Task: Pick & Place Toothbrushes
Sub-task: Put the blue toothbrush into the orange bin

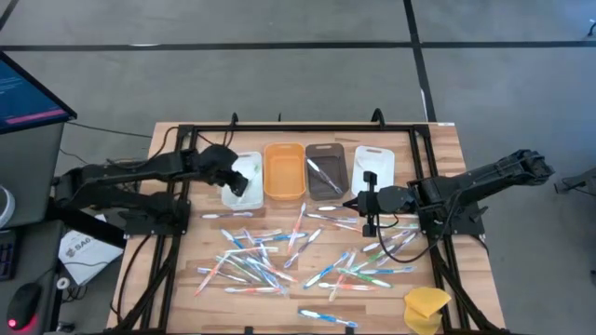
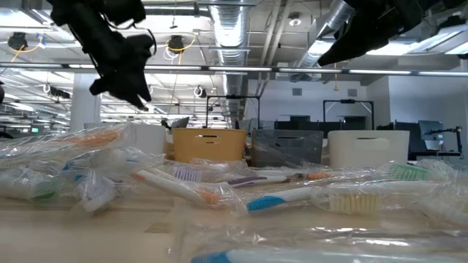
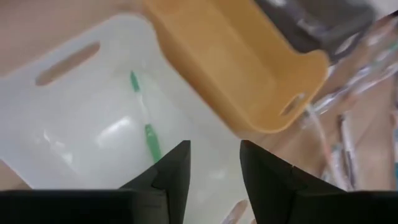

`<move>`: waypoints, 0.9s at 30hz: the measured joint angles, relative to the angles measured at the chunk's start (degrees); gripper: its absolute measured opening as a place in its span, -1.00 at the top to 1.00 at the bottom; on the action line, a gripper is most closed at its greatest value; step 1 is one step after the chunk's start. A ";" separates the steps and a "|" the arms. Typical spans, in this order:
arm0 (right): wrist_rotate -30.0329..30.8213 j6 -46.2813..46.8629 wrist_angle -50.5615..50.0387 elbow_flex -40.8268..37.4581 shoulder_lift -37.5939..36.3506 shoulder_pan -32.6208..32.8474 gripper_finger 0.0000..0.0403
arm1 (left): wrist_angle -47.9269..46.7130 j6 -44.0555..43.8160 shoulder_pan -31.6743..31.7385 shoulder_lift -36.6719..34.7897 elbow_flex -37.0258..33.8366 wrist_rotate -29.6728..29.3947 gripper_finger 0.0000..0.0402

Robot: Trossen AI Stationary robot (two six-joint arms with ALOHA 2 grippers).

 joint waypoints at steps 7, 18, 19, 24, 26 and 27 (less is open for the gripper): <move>0.00 0.13 0.00 0.00 0.02 0.00 1.00 | 3.46 0.00 -6.27 -2.70 0.00 -6.11 0.34; 0.00 0.13 -0.03 0.00 0.02 0.00 1.00 | 9.57 0.01 -11.09 0.28 -0.04 -7.61 0.34; 0.00 0.12 0.00 0.00 0.02 0.00 1.00 | 10.16 0.01 -11.30 0.56 -0.04 -7.66 0.34; 0.00 0.11 -0.17 0.00 0.02 0.00 1.00 | 12.11 1.46 -11.77 1.61 -0.02 -7.60 0.34; 0.00 0.11 -0.23 0.00 0.02 0.00 1.00 | 12.11 1.75 -11.77 1.57 -0.02 -7.60 0.35; 0.00 0.13 -0.28 0.00 0.02 0.00 1.00 | 12.20 1.76 -11.77 1.55 -0.02 -7.60 0.35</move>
